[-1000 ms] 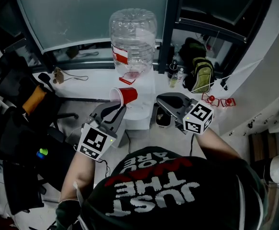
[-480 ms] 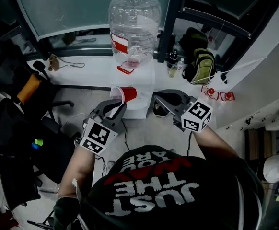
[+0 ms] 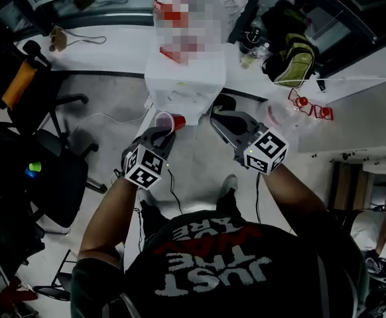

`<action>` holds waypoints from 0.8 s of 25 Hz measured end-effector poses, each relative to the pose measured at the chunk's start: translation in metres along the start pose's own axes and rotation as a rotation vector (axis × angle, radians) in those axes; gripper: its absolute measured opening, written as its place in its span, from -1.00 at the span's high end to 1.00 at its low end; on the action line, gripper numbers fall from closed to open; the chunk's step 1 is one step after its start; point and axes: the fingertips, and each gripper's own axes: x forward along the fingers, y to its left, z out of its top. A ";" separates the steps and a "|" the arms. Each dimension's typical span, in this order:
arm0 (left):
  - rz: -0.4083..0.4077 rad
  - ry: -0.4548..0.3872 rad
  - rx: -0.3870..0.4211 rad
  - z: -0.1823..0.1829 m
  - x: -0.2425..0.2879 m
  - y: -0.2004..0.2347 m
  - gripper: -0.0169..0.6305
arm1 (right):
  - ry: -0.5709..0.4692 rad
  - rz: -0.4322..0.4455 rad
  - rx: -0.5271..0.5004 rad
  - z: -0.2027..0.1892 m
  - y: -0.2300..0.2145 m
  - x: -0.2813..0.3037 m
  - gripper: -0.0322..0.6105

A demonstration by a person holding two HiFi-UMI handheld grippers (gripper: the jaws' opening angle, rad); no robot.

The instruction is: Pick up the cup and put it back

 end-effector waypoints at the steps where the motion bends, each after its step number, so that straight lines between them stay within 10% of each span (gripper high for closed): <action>1: -0.008 0.026 -0.015 -0.019 0.017 -0.001 0.86 | 0.015 0.000 0.004 -0.016 -0.006 0.010 0.79; 5: -0.037 0.107 -0.068 -0.083 0.066 -0.005 0.86 | 0.078 0.005 0.032 -0.074 -0.023 0.045 0.79; 14: -0.069 0.155 -0.030 -0.100 0.081 -0.018 0.86 | 0.145 0.003 0.051 -0.108 -0.023 0.041 0.79; 20: -0.102 0.258 -0.007 -0.191 0.163 -0.033 0.86 | 0.194 0.012 0.064 -0.182 -0.045 0.064 0.79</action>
